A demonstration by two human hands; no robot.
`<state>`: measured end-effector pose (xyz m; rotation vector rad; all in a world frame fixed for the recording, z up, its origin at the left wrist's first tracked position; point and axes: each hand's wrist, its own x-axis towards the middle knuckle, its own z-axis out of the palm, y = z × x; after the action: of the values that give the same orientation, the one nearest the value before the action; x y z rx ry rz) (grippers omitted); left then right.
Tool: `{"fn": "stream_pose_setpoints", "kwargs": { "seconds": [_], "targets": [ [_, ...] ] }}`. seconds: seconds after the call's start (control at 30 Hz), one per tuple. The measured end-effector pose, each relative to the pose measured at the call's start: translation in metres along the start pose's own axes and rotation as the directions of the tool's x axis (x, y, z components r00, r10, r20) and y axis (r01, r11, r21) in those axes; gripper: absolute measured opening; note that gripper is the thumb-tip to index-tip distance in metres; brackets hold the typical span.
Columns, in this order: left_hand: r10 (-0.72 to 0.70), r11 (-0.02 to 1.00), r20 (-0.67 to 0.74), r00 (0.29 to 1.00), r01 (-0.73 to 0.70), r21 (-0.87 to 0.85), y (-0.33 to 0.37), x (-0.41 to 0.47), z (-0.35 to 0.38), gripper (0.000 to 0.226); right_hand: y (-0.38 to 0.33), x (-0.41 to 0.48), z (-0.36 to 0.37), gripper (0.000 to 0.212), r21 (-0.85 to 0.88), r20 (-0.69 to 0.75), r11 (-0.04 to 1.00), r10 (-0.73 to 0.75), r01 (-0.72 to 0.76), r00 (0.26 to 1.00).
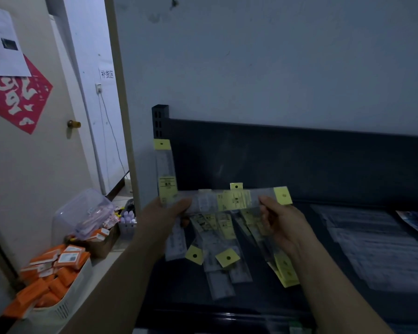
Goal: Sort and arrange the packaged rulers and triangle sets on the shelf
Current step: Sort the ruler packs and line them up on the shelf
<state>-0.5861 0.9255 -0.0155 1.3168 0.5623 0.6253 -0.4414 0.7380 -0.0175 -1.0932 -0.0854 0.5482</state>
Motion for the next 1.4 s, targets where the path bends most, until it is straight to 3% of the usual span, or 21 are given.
{"fn": "stream_pose_setpoints", "kwargs": {
  "seconds": [0.13,0.2,0.27,0.43,0.5,0.57,0.6,0.63,0.7,0.8,0.87,1.03,1.1,1.13,1.17,1.23,1.27,1.3,1.4],
  "targets": [
    [-0.167,0.984,0.042,0.985,0.169,-0.053,0.005,0.005,-0.01,0.039,-0.012,0.001,-0.011,0.018,-0.173,0.044,0.985,-0.02,0.027,0.999],
    [-0.335,0.921,0.245,0.91,0.371,-0.121,0.009,0.005,-0.012,0.055,-0.014,0.0,-0.011,0.014,-0.271,0.116,0.961,-0.019,0.05,0.993],
    [-0.403,0.875,0.401,0.823,0.475,-0.097,0.007,0.001,-0.008,0.055,-0.013,-0.003,-0.004,0.013,-0.315,0.17,0.946,-0.026,0.08,0.985],
    [-0.317,0.948,0.505,0.803,0.286,0.14,0.005,-0.02,0.009,0.025,-0.002,-0.003,0.028,0.022,-0.316,0.147,0.944,-0.052,0.097,0.988],
    [-0.256,0.964,0.452,0.854,0.19,0.187,-0.001,-0.02,0.008,0.014,0.002,-0.001,0.034,0.037,-0.224,0.162,0.971,-0.048,0.084,0.986],
    [-0.212,0.976,0.342,0.915,0.183,0.115,-0.005,-0.015,0.003,0.015,0.008,-0.002,0.033,0.039,-0.275,0.169,0.957,-0.041,0.087,0.985],
    [-0.222,0.974,0.291,0.931,0.225,0.021,-0.006,-0.011,-0.001,0.018,0.012,-0.003,0.032,0.035,-0.421,0.172,0.899,-0.051,0.12,0.984],
    [-0.238,0.96,0.253,0.938,0.266,-0.083,-0.006,-0.009,-0.004,0.018,0.017,-0.004,0.03,0.031,-0.609,0.189,0.773,-0.075,0.176,0.979],
    [-0.259,0.939,0.197,0.946,0.294,-0.176,-0.006,-0.007,-0.01,0.014,0.029,-0.006,0.028,0.026,-0.844,0.277,0.454,-0.088,0.286,0.957],
    [-0.268,0.959,0.076,0.96,0.274,-0.076,-0.011,-0.008,-0.014,0.018,0.043,-0.004,0.029,0.044,-0.927,0.346,0.144,-0.025,0.346,0.938],
    [-0.273,0.959,0.024,0.962,0.274,-0.068,-0.015,-0.006,-0.015,0.013,0.044,-0.002,0.032,0.045,-0.939,0.335,0.077,-0.014,0.335,0.942],
    [-0.27,0.96,0.028,0.962,0.272,-0.067,-0.022,-0.002,-0.017,0.009,0.038,-0.002,0.036,0.041,-0.934,0.338,0.16,0.114,0.318,0.934],
    [-0.26,0.962,0.039,0.965,0.262,-0.08,-0.021,-0.002,-0.018,0.01,0.035,-0.002,0.033,0.032,-0.931,0.333,0.19,0.093,0.311,0.938],
    [-0.255,0.963,0.036,0.966,0.257,-0.085,-0.02,-0.002,-0.019,0.01,0.032,-0.002,0.031,0.026,-0.923,0.321,0.238,0.048,0.301,0.946],
    [-0.25,0.964,0.028,0.968,0.252,-0.085,-0.019,-0.001,-0.02,0.01,0.027,-0.002,0.028,0.019,-0.898,0.287,0.349,0.005,0.267,0.958],
    [-0.254,0.962,0.013,0.967,0.254,-0.102,-0.017,0.002,-0.025,0.014,0.015,-0.003,0.019,0.007,-0.734,0.201,0.661,-0.009,0.157,0.979],
    [-0.272,0.953,0.02,0.962,0.273,-0.132,-0.016,0.005,-0.028,0.019,0.007,-0.005,0.014,0.004,-0.633,0.184,0.764,-0.009,0.126,0.983],
    [-0.291,0.941,0.037,0.956,0.293,-0.17,-0.015,0.008,-0.031,0.025,-0.001,-0.005,0.007,0.003,-0.574,0.178,0.81,-0.017,0.118,0.984],
    [-0.32,0.931,0.067,0.945,0.327,-0.165,-0.01,0.015,-0.036,0.038,-0.022,-0.008,-0.012,0.005,-0.56,0.205,0.817,-0.024,0.137,0.978]
  ]
}}
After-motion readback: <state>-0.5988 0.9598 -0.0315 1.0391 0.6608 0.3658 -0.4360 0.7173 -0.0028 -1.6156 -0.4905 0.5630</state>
